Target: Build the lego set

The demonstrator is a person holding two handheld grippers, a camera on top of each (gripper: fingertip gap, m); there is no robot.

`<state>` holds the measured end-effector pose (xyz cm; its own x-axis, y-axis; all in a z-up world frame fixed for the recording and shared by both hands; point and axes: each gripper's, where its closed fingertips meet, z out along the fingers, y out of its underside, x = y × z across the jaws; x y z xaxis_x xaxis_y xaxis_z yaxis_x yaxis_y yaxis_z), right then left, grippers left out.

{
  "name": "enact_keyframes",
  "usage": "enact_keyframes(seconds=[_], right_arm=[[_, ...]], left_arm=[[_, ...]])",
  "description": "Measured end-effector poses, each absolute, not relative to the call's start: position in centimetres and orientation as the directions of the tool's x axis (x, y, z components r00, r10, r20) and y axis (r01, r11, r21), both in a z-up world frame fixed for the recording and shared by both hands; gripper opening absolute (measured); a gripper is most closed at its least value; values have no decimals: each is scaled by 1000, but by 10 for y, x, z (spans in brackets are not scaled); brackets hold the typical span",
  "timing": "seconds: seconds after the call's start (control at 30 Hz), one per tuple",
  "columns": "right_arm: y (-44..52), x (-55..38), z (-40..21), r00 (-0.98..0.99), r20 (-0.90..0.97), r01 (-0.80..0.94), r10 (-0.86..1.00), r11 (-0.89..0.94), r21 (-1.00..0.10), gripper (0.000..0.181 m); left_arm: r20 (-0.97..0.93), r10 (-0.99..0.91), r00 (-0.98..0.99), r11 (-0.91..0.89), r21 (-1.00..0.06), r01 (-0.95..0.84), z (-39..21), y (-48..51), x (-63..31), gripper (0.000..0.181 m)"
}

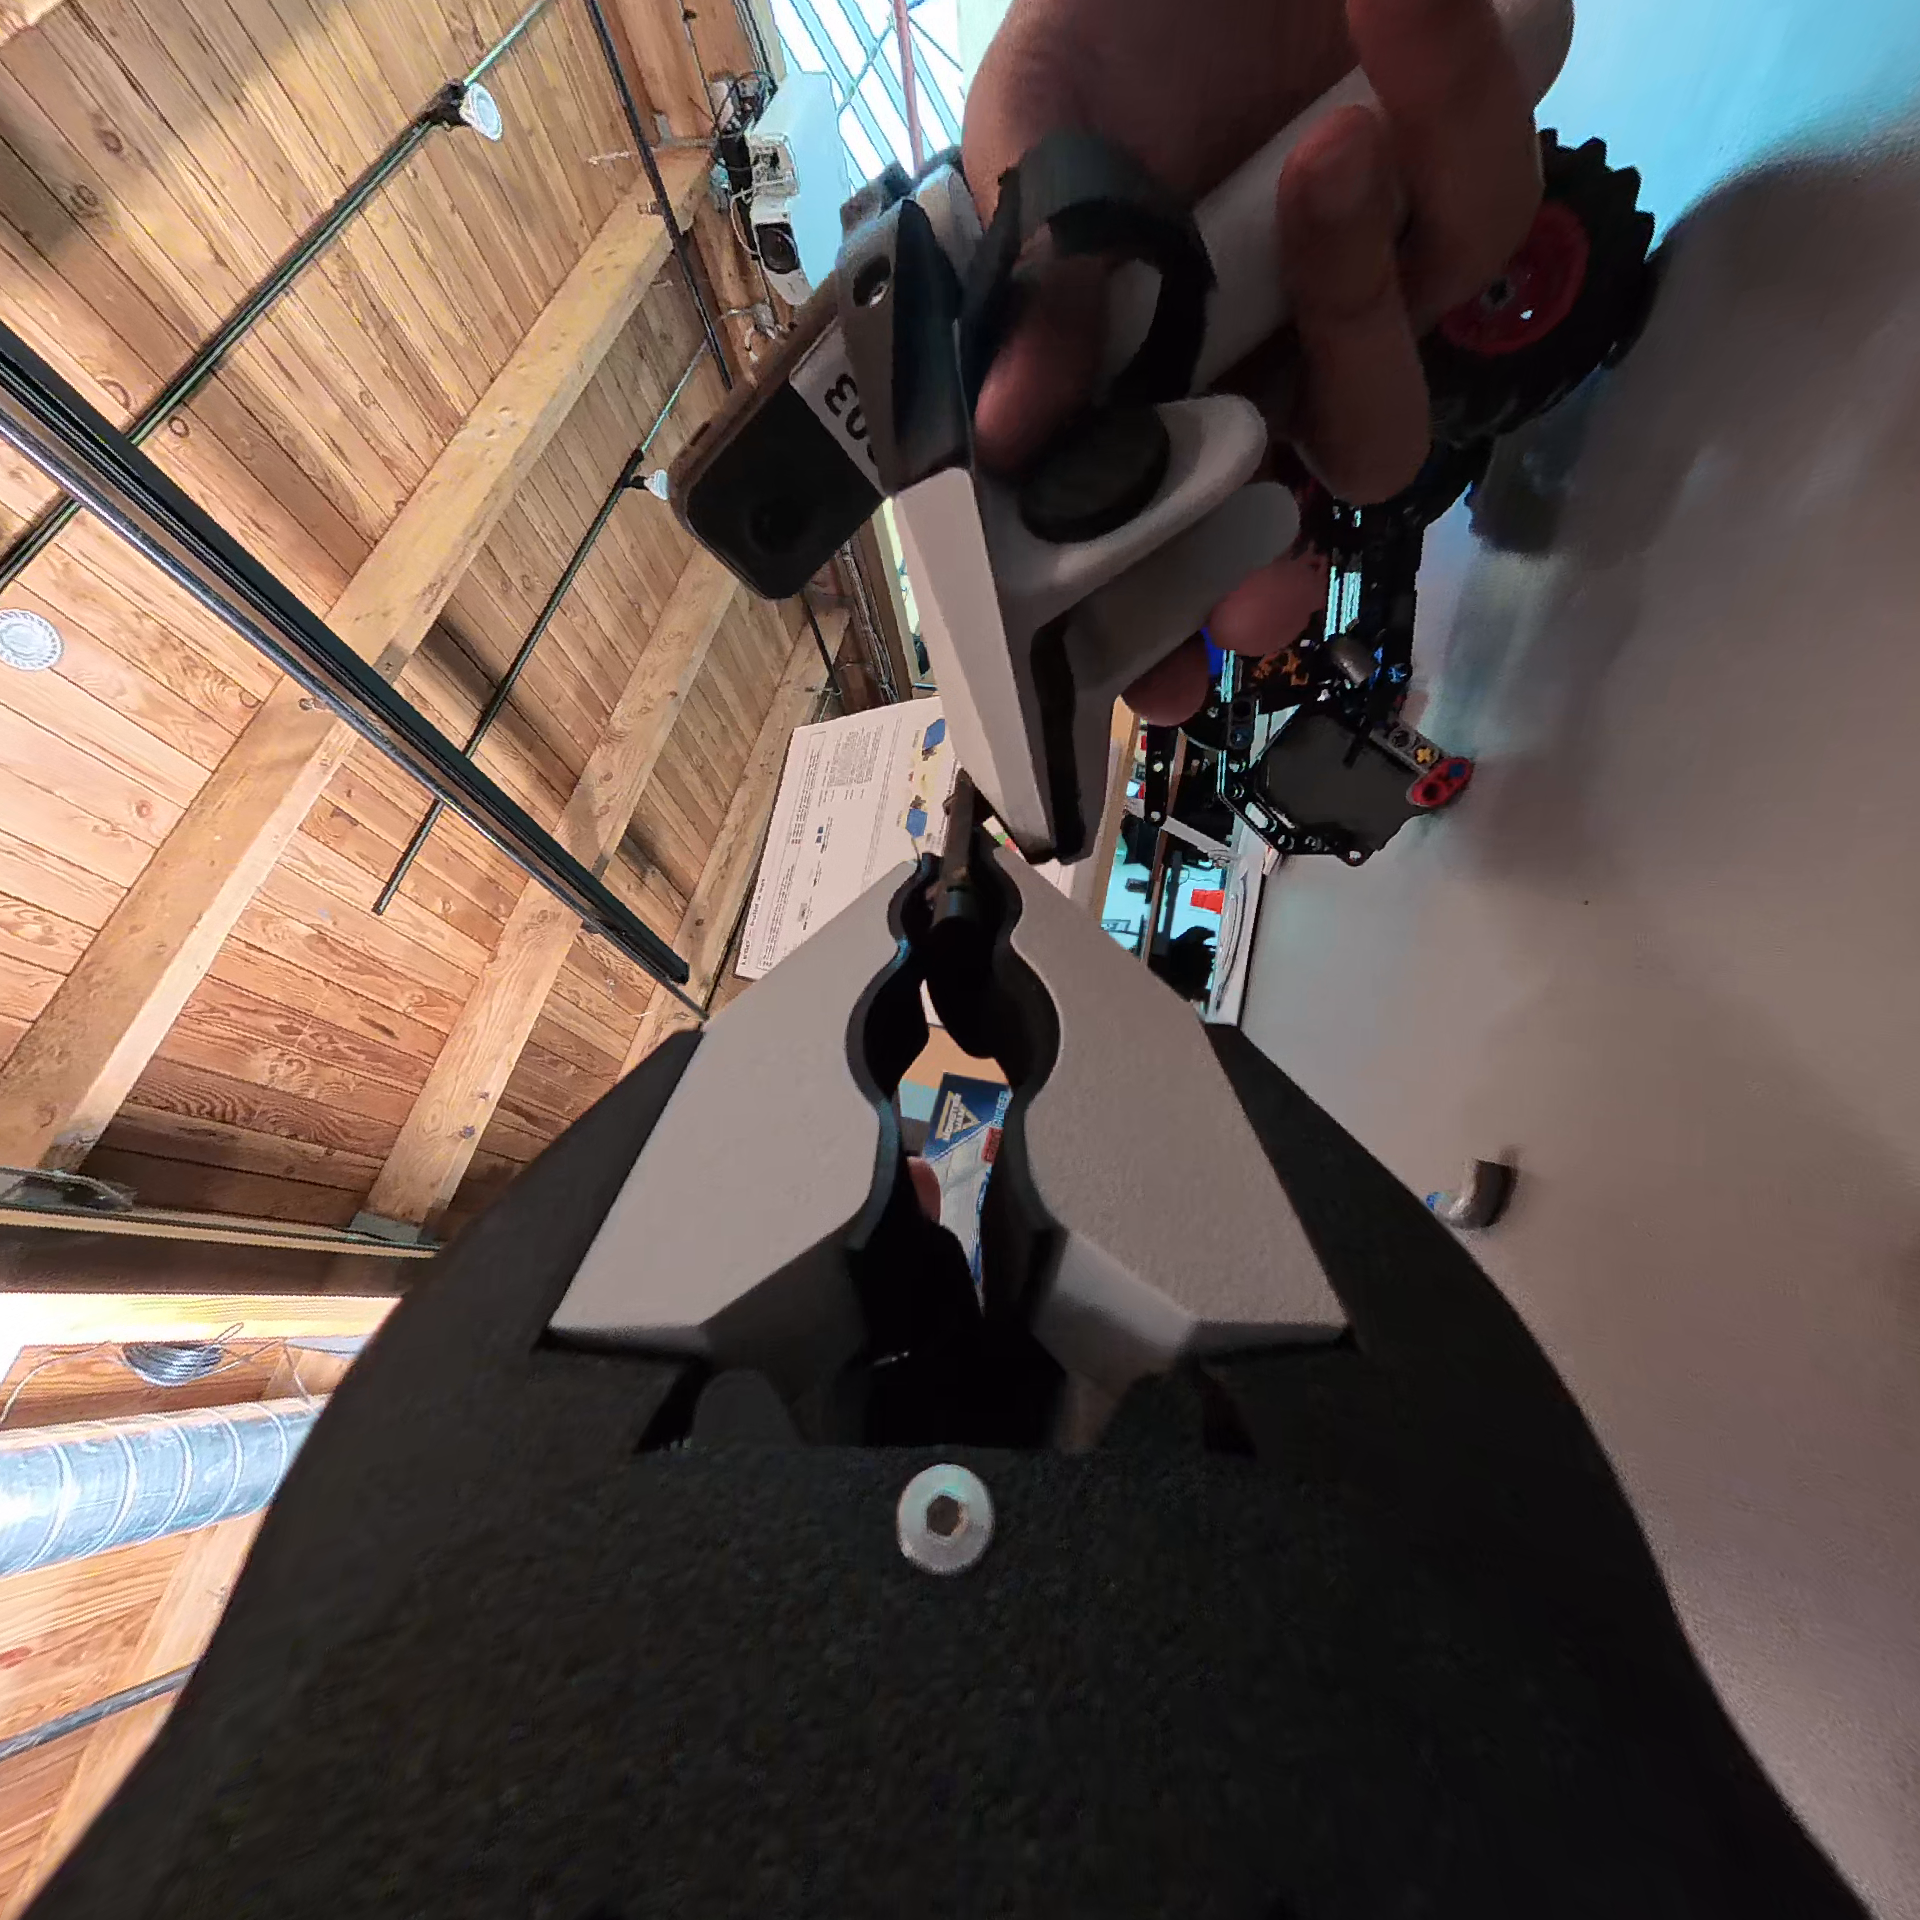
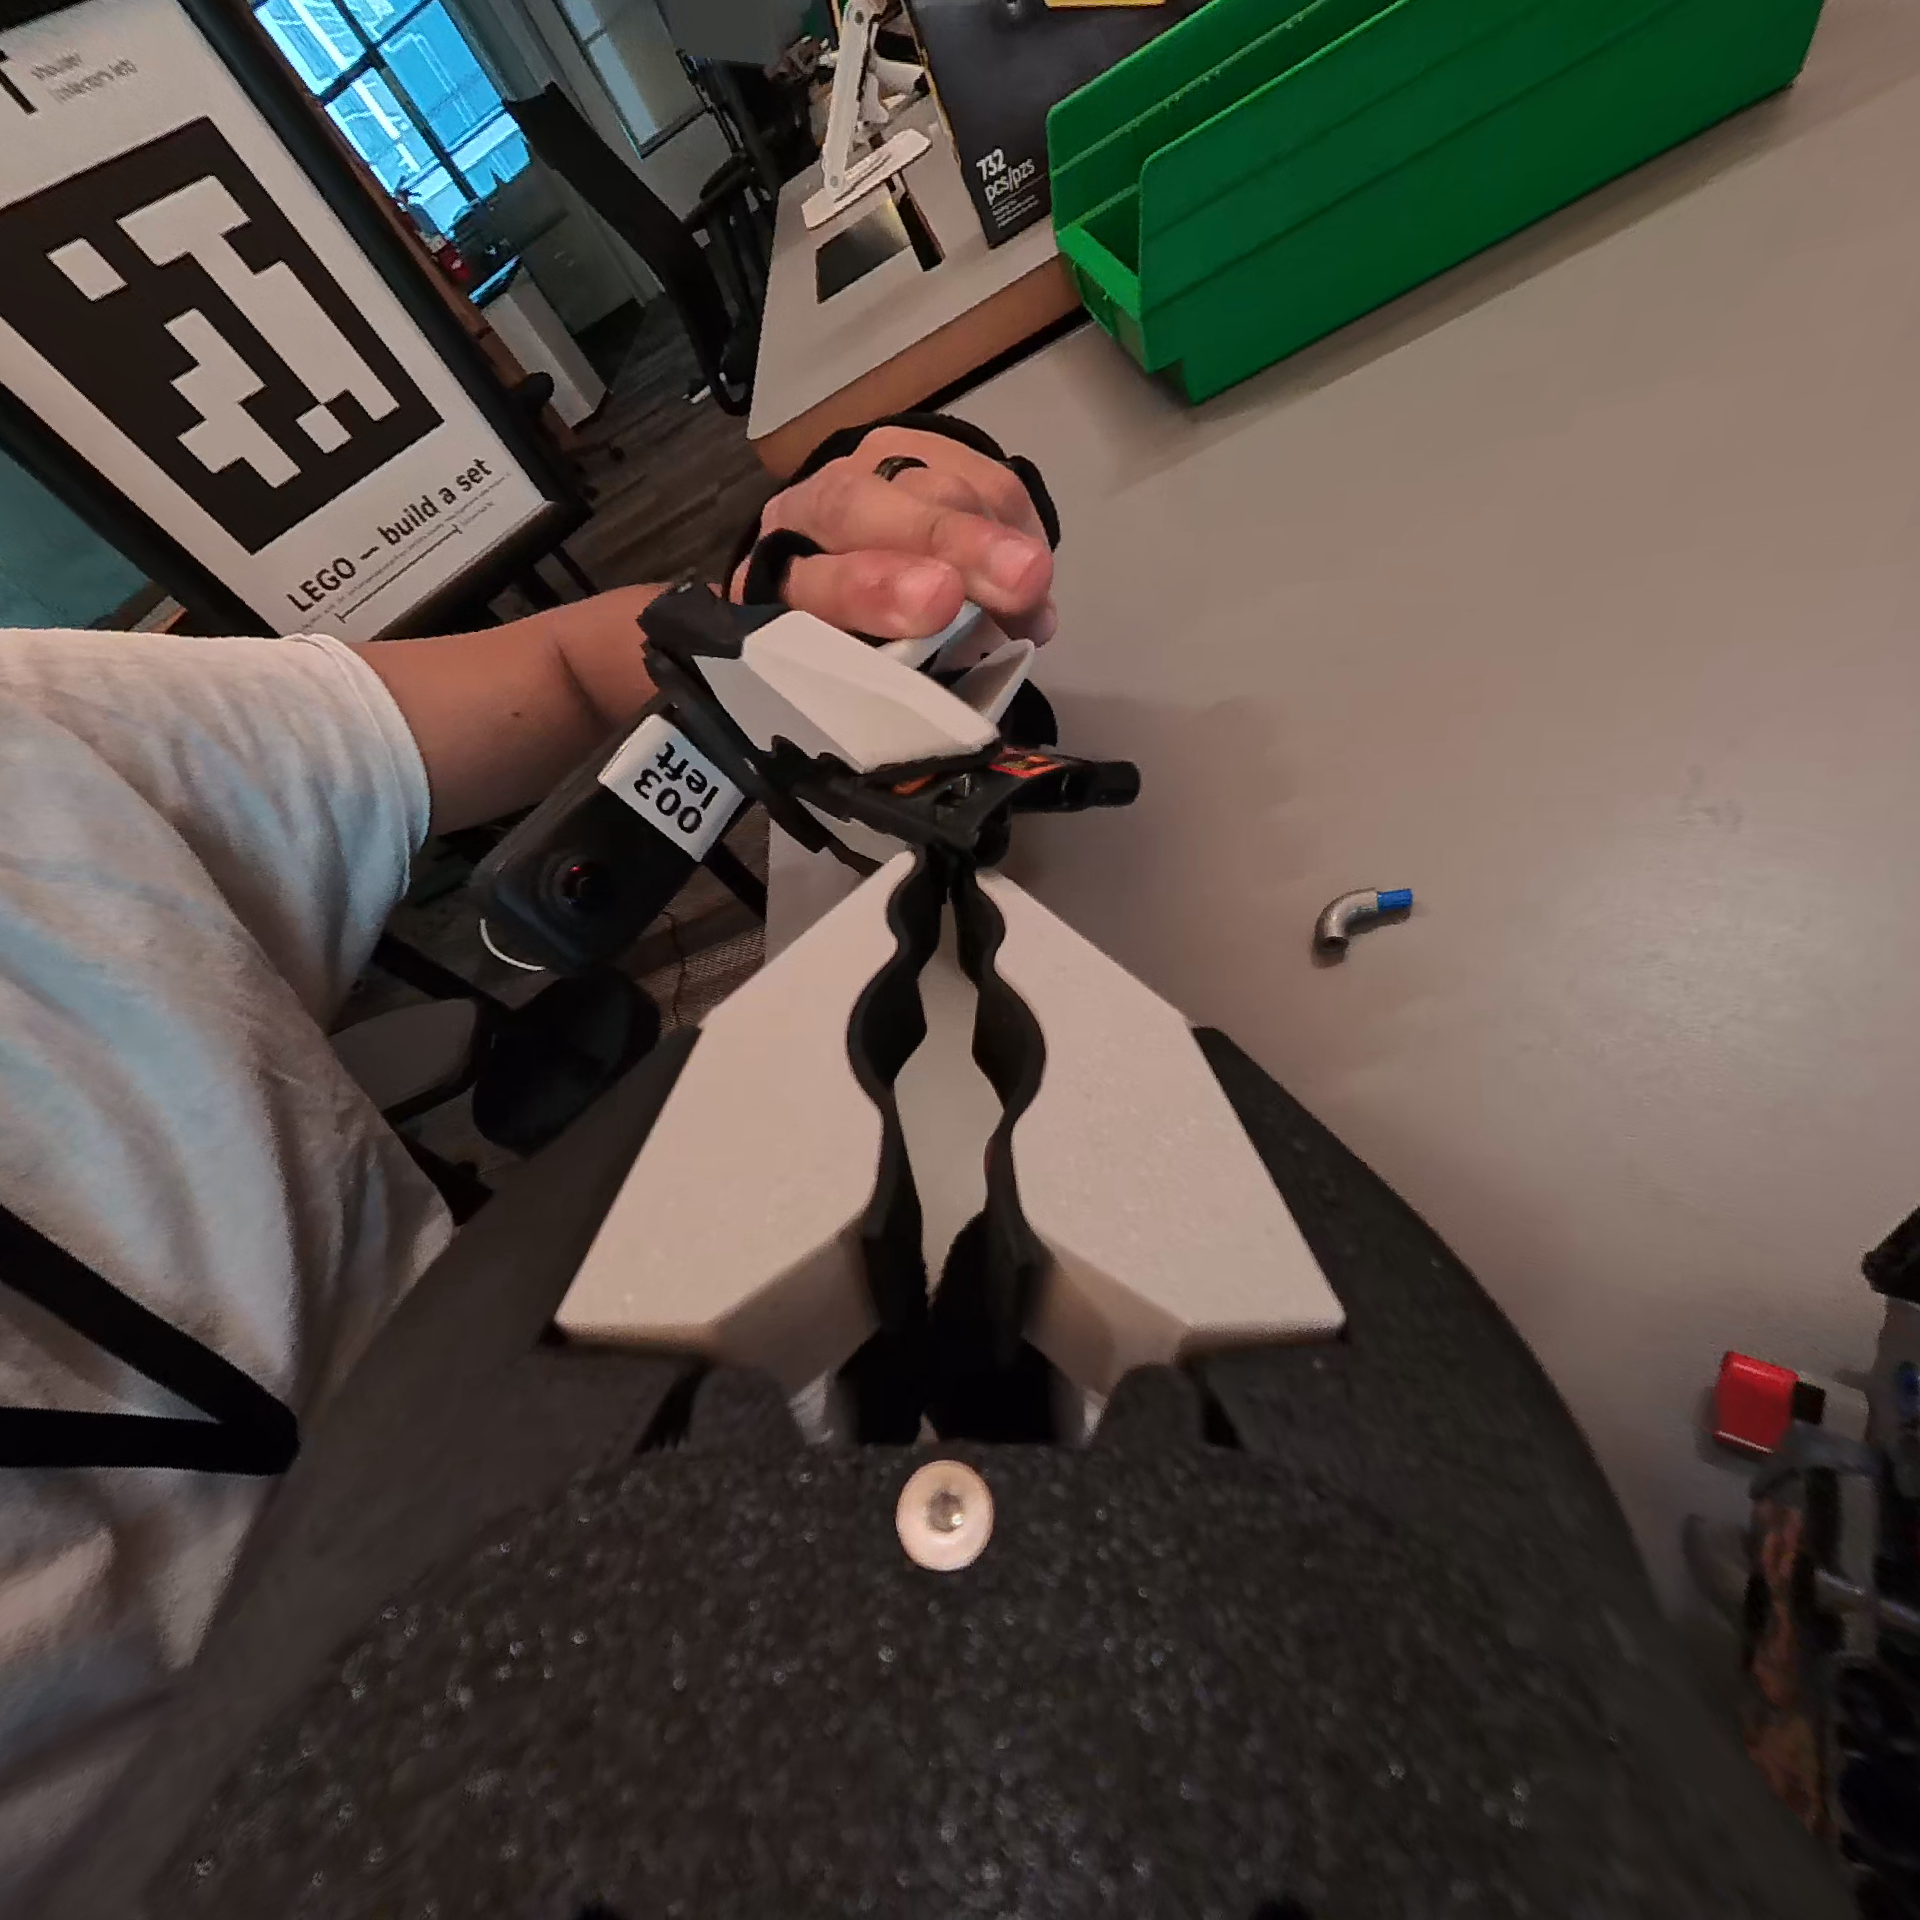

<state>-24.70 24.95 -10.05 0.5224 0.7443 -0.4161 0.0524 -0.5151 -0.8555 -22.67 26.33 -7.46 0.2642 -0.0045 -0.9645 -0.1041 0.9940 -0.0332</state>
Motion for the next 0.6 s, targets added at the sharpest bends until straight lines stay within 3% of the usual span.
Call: enact_keyframes(seconds=[0.3,0.6], right_arm=[[260,-238,-104,658,-213,159,722,-410,-898,2],[270,-232,-103,720,-124,193,683,-369,-909,2]], left_arm=[[-963,15,269,985,-33,-172,-75,270,-224,3],[-961,-69,267,968,-130,-217,-75,280,-221,3]])
